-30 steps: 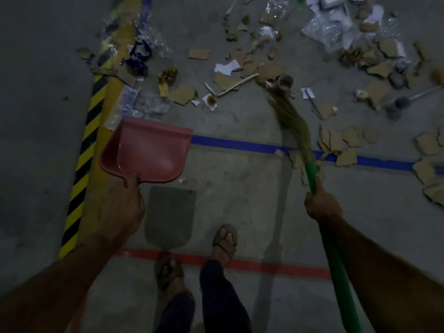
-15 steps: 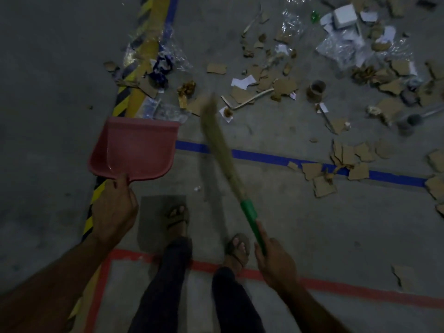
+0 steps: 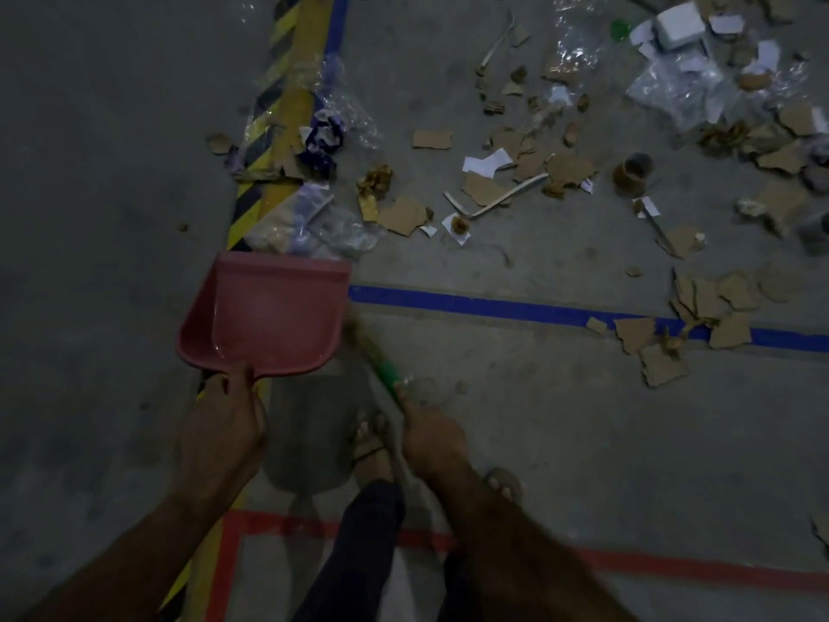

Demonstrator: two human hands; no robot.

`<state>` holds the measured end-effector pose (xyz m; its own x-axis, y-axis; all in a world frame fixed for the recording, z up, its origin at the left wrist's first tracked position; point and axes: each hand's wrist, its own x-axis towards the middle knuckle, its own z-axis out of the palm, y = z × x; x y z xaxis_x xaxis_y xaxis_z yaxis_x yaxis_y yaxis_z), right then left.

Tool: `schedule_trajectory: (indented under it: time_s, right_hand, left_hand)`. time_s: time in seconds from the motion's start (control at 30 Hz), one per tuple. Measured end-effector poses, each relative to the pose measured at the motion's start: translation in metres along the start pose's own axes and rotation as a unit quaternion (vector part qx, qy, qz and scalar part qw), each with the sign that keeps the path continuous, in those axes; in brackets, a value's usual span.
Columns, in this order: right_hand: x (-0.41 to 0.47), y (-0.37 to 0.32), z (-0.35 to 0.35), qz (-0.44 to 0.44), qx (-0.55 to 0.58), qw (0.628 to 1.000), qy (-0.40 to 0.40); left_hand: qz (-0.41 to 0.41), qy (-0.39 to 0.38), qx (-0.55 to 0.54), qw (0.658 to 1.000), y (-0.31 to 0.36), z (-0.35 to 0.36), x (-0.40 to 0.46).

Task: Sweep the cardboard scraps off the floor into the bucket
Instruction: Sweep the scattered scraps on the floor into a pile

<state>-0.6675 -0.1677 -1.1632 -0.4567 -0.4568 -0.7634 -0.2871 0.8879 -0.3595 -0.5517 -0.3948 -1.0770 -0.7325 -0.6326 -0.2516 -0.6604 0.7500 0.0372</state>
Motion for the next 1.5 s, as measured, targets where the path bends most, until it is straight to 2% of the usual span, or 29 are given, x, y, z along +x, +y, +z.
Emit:
schedule_trajectory:
  time_s: [0.17, 0.37, 0.53, 0.67, 0.77, 0.97, 1.13, 1.27, 1.37, 1.5]
  right_hand:
    - [0.023, 0.048, -0.022, 0.153, 0.059, 0.986, 0.038]
    - [0.026, 0.128, -0.084, 0.243, 0.097, 0.960, 0.097]
    - [0.034, 0.180, -0.140, 0.310, 0.197, 0.910, 0.192]
    - [0.014, 0.193, -0.157, 0.300, 0.179, 0.892, 0.286]
    - [-0.027, 0.178, -0.160, 0.240, 0.139, 0.908, 0.314]
    - [-0.089, 0.153, -0.126, 0.201, 0.040, 0.939, 0.276]
    - [-0.107, 0.093, -0.097, 0.126, -0.010, 0.969, 0.214]
    - [-0.077, 0.040, -0.063, 0.020, -0.065, 0.988, 0.139]
    - [-0.039, -0.007, -0.046, -0.063, -0.124, 0.989, 0.046]
    - [0.012, -0.063, -0.024, -0.061, -0.155, 0.986, -0.020]
  left_hand:
    - [0.014, -0.016, 0.011, 1.000, -0.016, 0.008, 0.032]
    - [0.081, 0.014, -0.026, 0.996, 0.003, 0.008, 0.065]
    - [0.102, 0.011, -0.043, 0.994, 0.019, 0.015, 0.091]
    - [0.120, 0.023, -0.047, 0.991, 0.031, 0.005, 0.099]
    - [0.136, 0.035, -0.042, 0.989, 0.036, -0.005, 0.099]
    - [0.127, 0.039, -0.037, 0.990, 0.029, -0.024, 0.096]
    - [0.028, 0.050, -0.055, 0.997, -0.002, -0.053, 0.095]
    - [-0.018, 0.054, -0.058, 0.997, -0.057, -0.059, 0.094]
    - [-0.060, 0.039, -0.052, 0.996, -0.083, -0.059, 0.085]
    - [-0.062, 0.019, -0.032, 0.997, -0.099, -0.045, 0.073]
